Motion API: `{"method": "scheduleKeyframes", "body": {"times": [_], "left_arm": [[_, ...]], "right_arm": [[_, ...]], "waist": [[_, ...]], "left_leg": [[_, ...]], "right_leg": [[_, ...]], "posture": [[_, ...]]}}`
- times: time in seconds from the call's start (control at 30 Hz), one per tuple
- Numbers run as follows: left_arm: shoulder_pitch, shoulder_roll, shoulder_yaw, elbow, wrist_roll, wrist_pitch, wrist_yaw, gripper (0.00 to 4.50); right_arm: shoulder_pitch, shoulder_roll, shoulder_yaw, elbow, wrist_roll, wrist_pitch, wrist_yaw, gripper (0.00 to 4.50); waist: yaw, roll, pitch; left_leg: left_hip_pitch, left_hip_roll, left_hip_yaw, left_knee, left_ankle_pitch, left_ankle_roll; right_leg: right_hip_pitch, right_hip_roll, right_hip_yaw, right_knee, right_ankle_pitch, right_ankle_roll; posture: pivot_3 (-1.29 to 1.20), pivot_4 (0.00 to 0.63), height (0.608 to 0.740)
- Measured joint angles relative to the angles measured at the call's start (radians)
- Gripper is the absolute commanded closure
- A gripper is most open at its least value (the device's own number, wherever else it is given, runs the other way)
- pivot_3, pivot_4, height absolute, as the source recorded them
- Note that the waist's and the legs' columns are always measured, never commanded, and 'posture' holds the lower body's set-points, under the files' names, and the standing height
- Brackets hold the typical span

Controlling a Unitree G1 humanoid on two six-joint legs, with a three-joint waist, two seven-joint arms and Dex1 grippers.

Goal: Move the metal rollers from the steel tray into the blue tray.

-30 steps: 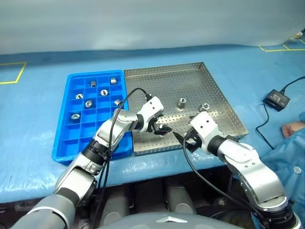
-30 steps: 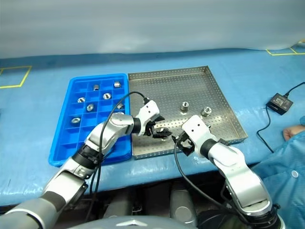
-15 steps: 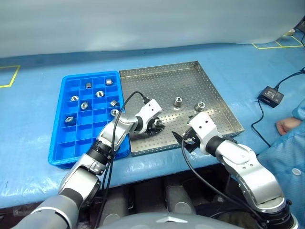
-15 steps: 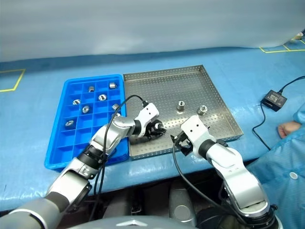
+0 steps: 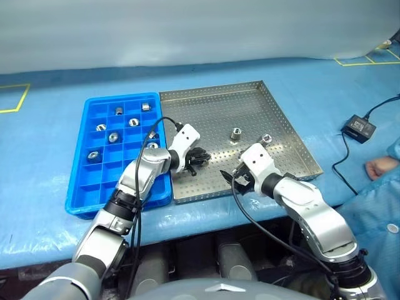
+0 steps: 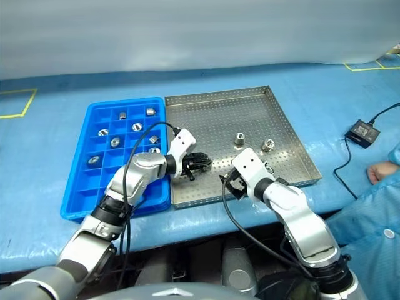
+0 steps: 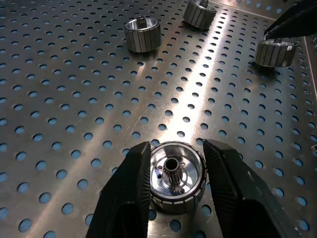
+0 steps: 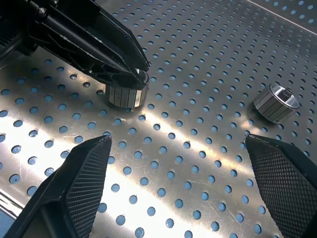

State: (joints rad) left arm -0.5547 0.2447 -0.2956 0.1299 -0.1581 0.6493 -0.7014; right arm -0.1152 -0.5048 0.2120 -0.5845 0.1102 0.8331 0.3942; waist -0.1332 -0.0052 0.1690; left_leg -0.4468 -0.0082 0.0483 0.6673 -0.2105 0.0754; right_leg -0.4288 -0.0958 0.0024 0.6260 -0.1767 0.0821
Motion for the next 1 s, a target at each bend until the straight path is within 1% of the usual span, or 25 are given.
{"method": "scheduleKeyframes", "body": {"times": [0.43, 0.53, 0.6, 0.63, 0.87, 0.93, 1.0], "left_arm": [[-0.010, -0.010, -0.019, 0.020, 0.032, -0.002, 0.036, 3.21], [-0.016, -0.030, -0.014, 0.040, 0.032, -0.001, 0.056, 3.79], [-0.020, -0.043, 0.009, 0.064, 0.028, -0.002, 0.068, 4.40], [-0.020, -0.043, 0.012, 0.065, 0.026, -0.003, 0.065, 4.49], [-0.011, -0.037, 0.006, 0.058, 0.036, -0.032, 0.054, 4.49], [-0.006, -0.041, 0.022, 0.058, 0.022, -0.029, 0.055, 4.49], [-0.001, -0.060, 0.072, 0.054, -0.020, 0.001, 0.062, 4.49]], "right_arm": [[0.002, 0.004, 0.004, 0.010, -0.013, -0.018, -0.001, 0.00], [0.002, 0.004, 0.004, 0.009, -0.016, -0.018, -0.001, 0.00], [0.002, 0.004, 0.004, 0.009, -0.020, -0.018, -0.001, 0.00], [0.002, 0.004, 0.003, 0.009, -0.021, -0.018, -0.001, 0.00], [-0.002, 0.009, 0.003, 0.009, -0.026, -0.023, -0.002, 0.00], [-0.003, 0.014, 0.004, 0.009, -0.027, -0.024, -0.002, 0.00], [-0.006, 0.018, 0.004, 0.010, -0.027, -0.025, -0.001, 0.00]], "waist": [[0.001, 0.000, 0.000], [0.001, 0.000, -0.001], [0.001, -0.001, -0.001], [0.001, -0.001, -0.001], [0.001, -0.001, -0.002], [0.001, -0.001, -0.001], [0.001, -0.001, -0.001]], "left_leg": [[0.001, 0.000, 0.000, 0.001, 0.000, 0.000], [0.002, 0.000, 0.000, 0.001, 0.000, 0.000], [0.002, 0.000, 0.000, 0.001, 0.000, 0.000], [0.002, 0.000, 0.000, 0.001, 0.000, 0.000], [0.002, 0.000, 0.000, 0.001, 0.000, 0.000], [0.002, 0.000, 0.000, 0.001, 0.000, 0.000], [0.001, 0.000, 0.000, 0.001, 0.000, 0.000]], "right_leg": [[0.001, 0.000, 0.000, 0.000, 0.000, 0.000], [0.001, 0.000, 0.000, 0.000, 0.000, 0.000], [0.002, 0.000, 0.000, 0.001, 0.000, 0.001], [0.002, 0.000, 0.000, 0.001, 0.000, 0.001], [0.002, 0.000, 0.000, 0.001, 0.000, 0.000], [0.001, 0.000, 0.000, 0.001, 0.000, 0.000], [0.001, 0.000, 0.000, 0.001, 0.000, 0.000]], "posture": [[-0.25, 0.150, 0.740], [-0.26, 0.150, 0.740], [-0.26, 0.150, 0.740], [-0.26, 0.150, 0.740], [-0.25, 0.150, 0.740], [-0.25, 0.150, 0.740], [-0.24, 0.150, 0.740]]}}
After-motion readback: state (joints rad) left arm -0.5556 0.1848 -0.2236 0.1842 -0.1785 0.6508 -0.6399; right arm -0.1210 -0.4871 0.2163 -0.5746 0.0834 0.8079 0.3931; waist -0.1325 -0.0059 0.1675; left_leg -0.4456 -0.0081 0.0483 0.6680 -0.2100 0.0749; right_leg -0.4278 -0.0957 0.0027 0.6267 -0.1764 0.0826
